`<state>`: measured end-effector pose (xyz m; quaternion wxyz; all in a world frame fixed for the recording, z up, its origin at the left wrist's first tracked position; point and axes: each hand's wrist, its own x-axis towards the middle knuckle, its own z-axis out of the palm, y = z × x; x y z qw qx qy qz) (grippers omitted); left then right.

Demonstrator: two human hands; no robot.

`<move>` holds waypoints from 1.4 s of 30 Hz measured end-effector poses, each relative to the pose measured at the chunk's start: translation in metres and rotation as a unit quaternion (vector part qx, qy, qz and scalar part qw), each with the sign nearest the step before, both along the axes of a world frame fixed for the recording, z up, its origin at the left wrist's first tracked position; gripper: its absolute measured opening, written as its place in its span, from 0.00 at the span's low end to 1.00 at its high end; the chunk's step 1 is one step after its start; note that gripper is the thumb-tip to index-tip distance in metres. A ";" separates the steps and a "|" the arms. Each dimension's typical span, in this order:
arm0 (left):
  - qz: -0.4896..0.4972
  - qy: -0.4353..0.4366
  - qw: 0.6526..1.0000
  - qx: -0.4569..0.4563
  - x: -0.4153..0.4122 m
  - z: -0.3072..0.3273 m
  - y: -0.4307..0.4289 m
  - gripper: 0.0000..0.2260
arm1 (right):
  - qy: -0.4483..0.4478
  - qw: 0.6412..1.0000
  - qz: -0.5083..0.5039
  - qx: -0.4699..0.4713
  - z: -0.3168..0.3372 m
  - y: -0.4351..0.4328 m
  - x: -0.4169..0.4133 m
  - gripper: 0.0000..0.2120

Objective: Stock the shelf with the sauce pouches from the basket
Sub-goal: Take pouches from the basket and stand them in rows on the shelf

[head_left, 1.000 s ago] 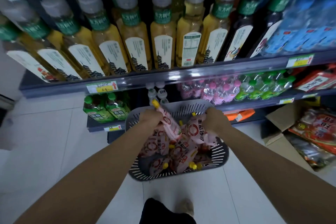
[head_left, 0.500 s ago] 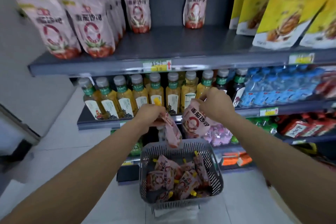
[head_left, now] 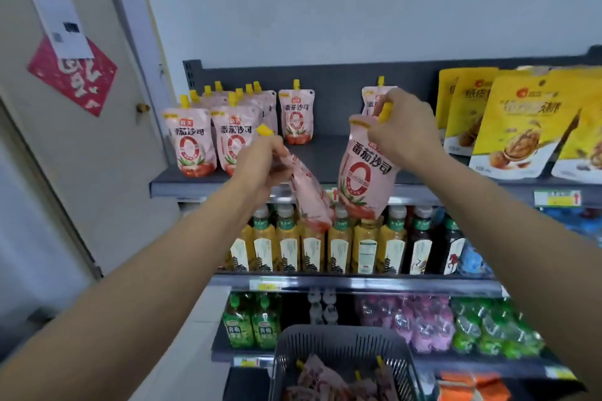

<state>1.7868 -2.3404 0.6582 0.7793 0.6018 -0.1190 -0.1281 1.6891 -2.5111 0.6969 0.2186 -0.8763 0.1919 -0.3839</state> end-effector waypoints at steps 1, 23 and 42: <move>0.006 -0.005 1.000 -0.004 0.004 0.009 0.000 0.07 | -0.005 1.000 0.003 -0.001 0.007 -0.001 0.005 0.08; 0.027 0.012 0.998 0.058 0.162 0.020 -0.105 0.03 | 0.147 0.988 -0.002 -0.056 0.016 -0.063 0.148 0.07; 0.012 -0.049 0.967 0.249 0.159 -0.036 -0.091 0.30 | 0.143 0.901 0.216 0.349 -0.040 -0.134 0.141 0.20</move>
